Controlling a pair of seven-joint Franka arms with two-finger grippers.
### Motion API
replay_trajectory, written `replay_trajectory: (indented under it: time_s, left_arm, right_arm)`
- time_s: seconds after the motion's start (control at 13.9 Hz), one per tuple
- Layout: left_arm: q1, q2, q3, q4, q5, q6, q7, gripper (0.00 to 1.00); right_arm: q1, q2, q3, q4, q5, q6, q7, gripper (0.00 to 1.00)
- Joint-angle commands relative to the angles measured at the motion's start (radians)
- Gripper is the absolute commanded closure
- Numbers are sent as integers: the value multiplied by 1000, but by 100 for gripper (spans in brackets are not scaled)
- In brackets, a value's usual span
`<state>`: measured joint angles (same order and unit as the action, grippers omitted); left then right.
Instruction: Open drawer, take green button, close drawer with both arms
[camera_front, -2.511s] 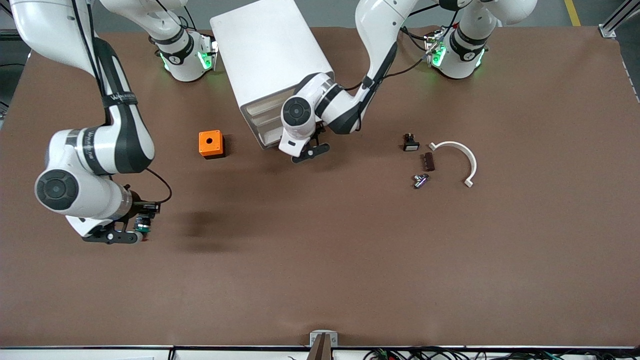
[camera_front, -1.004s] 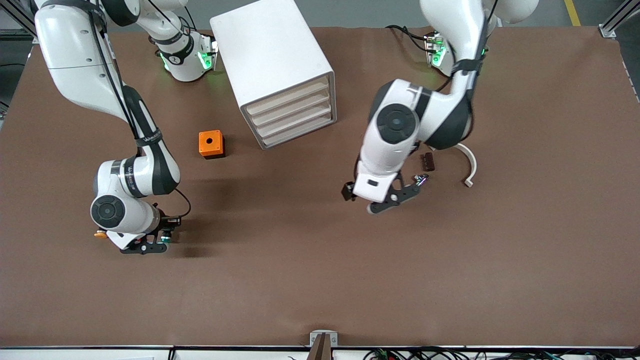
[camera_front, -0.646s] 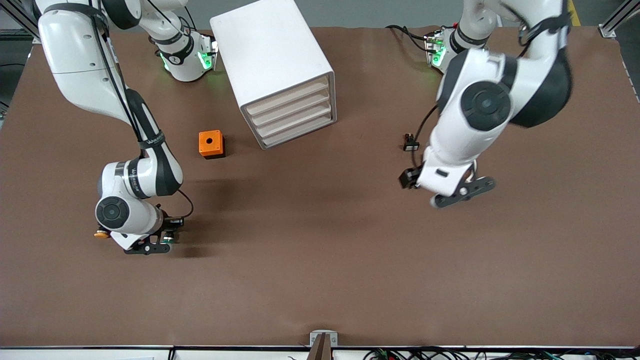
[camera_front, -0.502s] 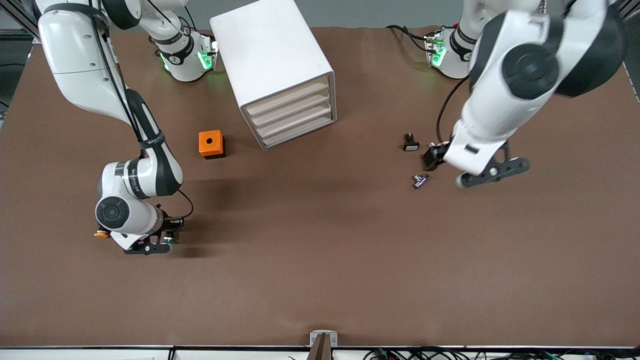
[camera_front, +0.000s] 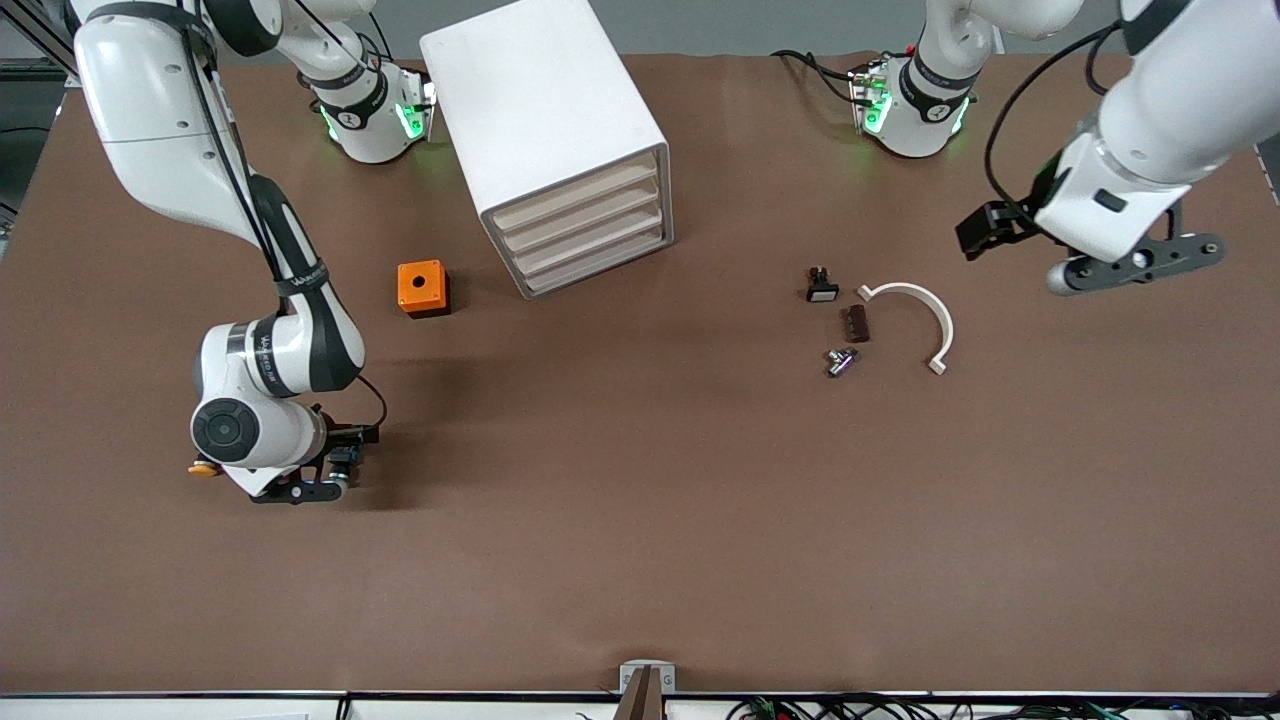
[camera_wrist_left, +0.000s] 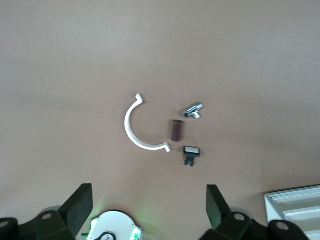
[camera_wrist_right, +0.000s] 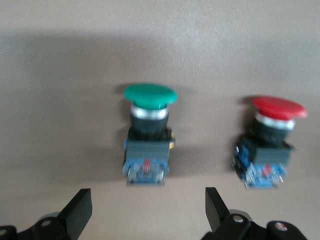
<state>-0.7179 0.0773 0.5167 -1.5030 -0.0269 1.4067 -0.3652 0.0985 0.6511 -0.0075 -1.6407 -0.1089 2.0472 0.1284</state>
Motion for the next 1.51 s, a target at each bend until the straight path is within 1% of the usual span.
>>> replay_trajectory:
  time_s: [0.0,0.29,0.36,0.5,0.65,0.79,0.93,1.0,1.08,1.15,1.22,1.29,1.36,1.43]
  left_arm:
    - [34,-28,-15,-43,19,23,67,0]
    - [43,-24,-12,-42,18,26,86,0]
    - [66,-22,-14,-36,13,26,86,0]
    - [75,-17,-14,-29,7,31,88,0]
    - [75,-11,-12,-26,8,34,88,0]
    - [83,-10,-12,-13,7,35,100,0]
    - [106,2,-24,-8,7,52,115,0]
    - [141,-4,-84,-8,10,57,104,0]
    - [275,-2,-193,-8,5,61,117,0]
    - [355,-2,-290,-6,13,75,115,0]
    - [376,-2,-314,-6,19,77,115,0]
    - [383,-1,-317,-6,18,78,115,0]
    - [420,-2,-332,-6,13,78,118,0]
    - [460,-11,-366,-6,10,77,135,0]
  right_arm:
    - [13,-160,8,-18,29,-146,23,0]
    - [13,-339,8,-16,29,-341,20,0]
    - [13,-393,8,-16,29,-387,20,0]
    - [7,-494,8,-19,31,-462,11,0]
    - [4,-591,6,-19,32,-510,10,0]
    - [1,-663,0,-19,32,-557,10,0]
    - [-26,-706,-5,-22,37,-600,4,0]
    - [-54,-721,-5,-22,52,-607,-24,0]
    - [-97,-729,-8,-22,80,-607,-85,0]
    - [-149,-729,-11,-22,122,-607,-148,0]
    - [-183,-729,-11,-18,153,-604,-159,0]
    - [-192,-731,-11,-11,155,-602,-161,0]
    - [-192,-731,-9,-7,152,-601,-161,0]
    - [-191,-729,-8,2,149,-596,-161,0]
